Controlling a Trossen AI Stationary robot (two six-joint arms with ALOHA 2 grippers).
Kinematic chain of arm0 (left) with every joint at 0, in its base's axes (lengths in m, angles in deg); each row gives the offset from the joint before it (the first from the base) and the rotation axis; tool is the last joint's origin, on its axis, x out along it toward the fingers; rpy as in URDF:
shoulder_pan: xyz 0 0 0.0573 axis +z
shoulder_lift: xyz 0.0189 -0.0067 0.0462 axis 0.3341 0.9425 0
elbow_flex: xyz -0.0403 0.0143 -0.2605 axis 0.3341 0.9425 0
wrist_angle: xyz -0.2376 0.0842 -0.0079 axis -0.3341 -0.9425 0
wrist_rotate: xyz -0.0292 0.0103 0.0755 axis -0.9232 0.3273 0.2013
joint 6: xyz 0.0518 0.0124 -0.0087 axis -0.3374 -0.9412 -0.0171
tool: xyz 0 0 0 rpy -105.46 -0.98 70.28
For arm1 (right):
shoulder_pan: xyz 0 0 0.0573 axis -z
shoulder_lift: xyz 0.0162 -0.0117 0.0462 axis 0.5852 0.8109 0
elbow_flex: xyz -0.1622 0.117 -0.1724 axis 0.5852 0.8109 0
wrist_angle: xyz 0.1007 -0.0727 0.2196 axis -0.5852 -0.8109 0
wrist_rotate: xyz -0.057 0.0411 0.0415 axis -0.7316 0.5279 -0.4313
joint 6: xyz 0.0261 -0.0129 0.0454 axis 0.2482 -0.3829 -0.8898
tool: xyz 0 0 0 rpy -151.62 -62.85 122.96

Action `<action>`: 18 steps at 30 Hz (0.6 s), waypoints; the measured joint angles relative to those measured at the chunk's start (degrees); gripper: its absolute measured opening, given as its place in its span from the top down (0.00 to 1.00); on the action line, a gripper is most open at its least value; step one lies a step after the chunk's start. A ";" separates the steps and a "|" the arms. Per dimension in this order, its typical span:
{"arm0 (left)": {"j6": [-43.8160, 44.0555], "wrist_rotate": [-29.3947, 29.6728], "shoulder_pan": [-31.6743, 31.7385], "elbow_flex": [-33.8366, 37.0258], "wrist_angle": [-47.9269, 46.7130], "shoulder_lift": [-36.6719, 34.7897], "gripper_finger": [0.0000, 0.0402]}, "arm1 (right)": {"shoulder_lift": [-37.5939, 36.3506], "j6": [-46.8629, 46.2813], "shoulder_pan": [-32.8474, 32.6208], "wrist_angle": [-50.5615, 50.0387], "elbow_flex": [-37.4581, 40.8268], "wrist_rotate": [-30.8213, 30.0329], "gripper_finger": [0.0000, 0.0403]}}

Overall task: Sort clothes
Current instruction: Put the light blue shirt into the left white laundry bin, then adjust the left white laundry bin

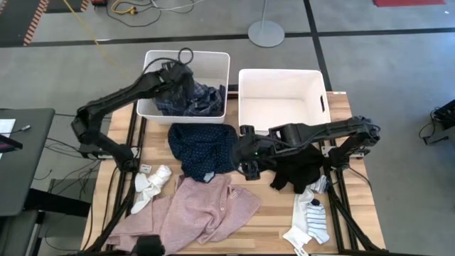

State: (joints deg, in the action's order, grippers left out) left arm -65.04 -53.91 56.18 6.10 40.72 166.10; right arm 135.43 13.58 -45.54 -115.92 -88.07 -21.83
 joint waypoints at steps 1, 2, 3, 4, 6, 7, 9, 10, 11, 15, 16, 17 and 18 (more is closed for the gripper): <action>0.41 -1.36 0.30 0.00 -0.80 0.85 0.88 | 0.00 -0.09 -0.38 -0.45 0.00 -0.46 0.37; 0.69 -2.10 0.49 0.00 -1.35 1.56 0.84 | 0.00 -0.27 -0.73 -0.78 0.00 -0.99 0.37; 0.94 -2.28 0.61 0.00 -1.57 2.08 0.80 | 0.00 -0.56 -1.06 -1.00 0.00 -1.32 0.37; 1.22 -2.28 0.62 0.00 -1.64 2.37 0.76 | 0.00 -0.80 -1.41 -1.16 0.00 -1.38 0.37; 1.37 -2.06 0.63 0.00 -1.11 2.34 0.66 | 0.00 -1.16 -2.00 -1.31 0.00 -1.42 0.37; 1.47 -1.95 0.63 0.00 -0.51 2.03 0.61 | 0.00 -1.25 -2.22 -1.35 0.00 -1.42 0.37; 1.97 -1.85 0.63 0.00 0.86 0.79 0.52 | 0.00 -1.26 -2.69 -1.35 0.00 -1.42 0.37; 2.18 -2.03 0.63 0.00 1.74 -0.15 0.48 | 0.00 -1.27 -2.81 -1.35 0.00 -1.44 0.37; 2.42 -2.44 0.63 0.00 2.47 -1.32 0.44 | 0.00 -1.25 -2.98 -1.35 0.00 -1.44 0.37; 3.76 -6.66 0.63 0.00 4.36 -6.75 0.32 | 0.00 -1.27 -3.05 -1.32 0.00 -1.44 0.37; 4.08 -7.49 0.61 0.00 4.60 -8.19 0.30 | 0.00 -1.27 -3.02 -1.32 0.00 -1.45 0.37; 4.51 -8.91 0.61 0.00 4.66 -9.89 0.29 | 0.00 -1.26 -3.02 -1.30 0.00 -1.46 0.37; 4.90 -11.08 0.61 0.00 4.21 -11.57 0.28 | 0.00 -1.25 -3.01 -1.30 0.00 -1.46 0.37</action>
State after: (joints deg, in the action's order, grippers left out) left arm -60.13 -64.99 56.79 6.10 44.93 154.53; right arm 135.43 12.33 -48.55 -117.22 -88.07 -23.29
